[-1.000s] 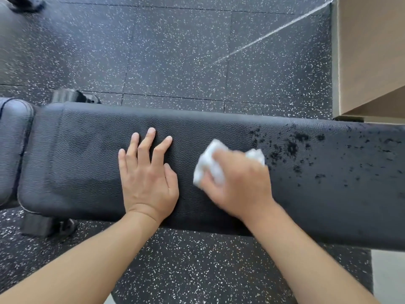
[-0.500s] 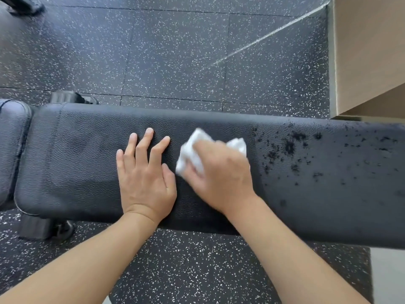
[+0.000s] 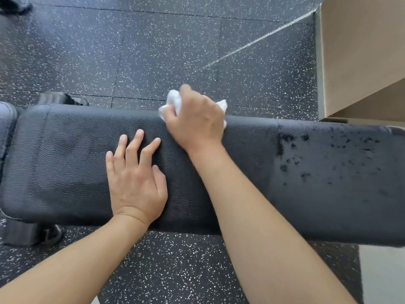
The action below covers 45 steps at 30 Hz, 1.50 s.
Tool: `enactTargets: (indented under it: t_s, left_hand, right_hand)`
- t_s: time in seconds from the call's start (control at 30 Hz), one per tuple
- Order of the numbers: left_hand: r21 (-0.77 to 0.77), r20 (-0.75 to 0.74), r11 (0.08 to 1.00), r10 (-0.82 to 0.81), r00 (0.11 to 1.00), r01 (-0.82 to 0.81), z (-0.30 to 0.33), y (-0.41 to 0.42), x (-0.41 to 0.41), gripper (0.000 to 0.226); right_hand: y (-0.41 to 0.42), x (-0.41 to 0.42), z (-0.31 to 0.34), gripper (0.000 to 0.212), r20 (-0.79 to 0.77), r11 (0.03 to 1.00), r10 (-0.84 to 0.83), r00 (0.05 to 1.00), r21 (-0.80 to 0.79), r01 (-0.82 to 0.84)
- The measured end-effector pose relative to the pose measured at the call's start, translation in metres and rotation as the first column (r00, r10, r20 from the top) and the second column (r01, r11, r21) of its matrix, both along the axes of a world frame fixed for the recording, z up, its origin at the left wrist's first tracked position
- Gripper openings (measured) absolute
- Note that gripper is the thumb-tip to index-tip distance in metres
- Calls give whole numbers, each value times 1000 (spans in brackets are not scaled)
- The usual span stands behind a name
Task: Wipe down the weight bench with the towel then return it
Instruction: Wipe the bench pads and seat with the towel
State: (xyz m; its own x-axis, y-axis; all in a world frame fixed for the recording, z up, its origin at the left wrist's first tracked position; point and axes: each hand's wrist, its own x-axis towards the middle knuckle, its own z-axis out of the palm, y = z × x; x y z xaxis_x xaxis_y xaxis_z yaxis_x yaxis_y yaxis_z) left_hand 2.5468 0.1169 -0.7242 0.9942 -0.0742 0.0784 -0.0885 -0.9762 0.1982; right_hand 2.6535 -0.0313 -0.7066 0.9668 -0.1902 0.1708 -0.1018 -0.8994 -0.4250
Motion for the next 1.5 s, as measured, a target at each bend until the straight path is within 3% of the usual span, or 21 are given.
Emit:
enactTargets:
  t_s: [0.1, 0.2, 0.27, 0.33, 0.47, 0.6, 0.83, 0.9, 1.0, 1.1, 1.27, 1.37, 1.5]
  left_hand:
    - [28, 18, 1000, 14, 1000, -15, -5, 1, 0, 50]
    - [19, 21, 1000, 6, 1000, -7, -5, 1, 0, 49]
    - [-3, 11, 1000, -6, 1000, 6, -3, 1, 0, 55]
    - [-13, 6, 1000, -8, 1000, 8, 0, 0, 0, 58]
    - [-18, 1, 1000, -5, 1000, 5, 3, 0, 0, 58]
    - [-15, -8, 1000, -13, 1000, 13, 3, 1, 0, 58]
    - [0, -13, 1000, -2, 1000, 2, -1, 2, 1, 55]
    - [0, -3, 1000, -1, 1000, 1, -2, 1, 0, 52]
    - [3, 2, 1000, -10, 1000, 10, -1, 1, 1, 57]
    - [4, -1, 1000, -9, 1000, 9, 1, 1, 0, 59]
    - [-9, -7, 1000, -11, 1000, 11, 1, 2, 0, 58]
    - [-20, -5, 1000, -5, 1000, 5, 2, 1, -1, 58]
    - [-9, 5, 1000, -7, 1000, 7, 0, 1, 0, 58]
  right_hand:
    - [49, -18, -6, 22, 100, 991, 102, 990, 74, -110]
    - [31, -30, -6, 24, 178, 956, 192, 965, 189, -225]
    - [-2, -38, -4, 27, 137, 964, 248, 959, 65, -258]
    - [-51, -45, -4, 31, 100, 984, 176, 979, -22, -175]
    - [-135, -51, -1, 31, 38, 988, -150, 988, -16, 151]
    - [-104, -33, -1, 28, -6, 959, -256, 967, -125, 254]
    - [49, 18, 0, 28, -71, 994, 110, 991, -11, -111]
    - [58, 24, -6, 29, -66, 986, 164, 984, 26, -163]
    - [23, 7, -9, 24, 76, 969, 233, 970, 69, -238]
    - [-57, -21, -7, 21, 136, 992, 105, 985, -77, -95]
    - [-150, -49, -1, 29, -26, 967, -223, 975, -130, 217]
    - [-112, -39, -1, 25, -32, 966, -222, 975, -146, 215]
    - [-16, -13, -4, 22, 18, 996, -48, 999, -75, 49]
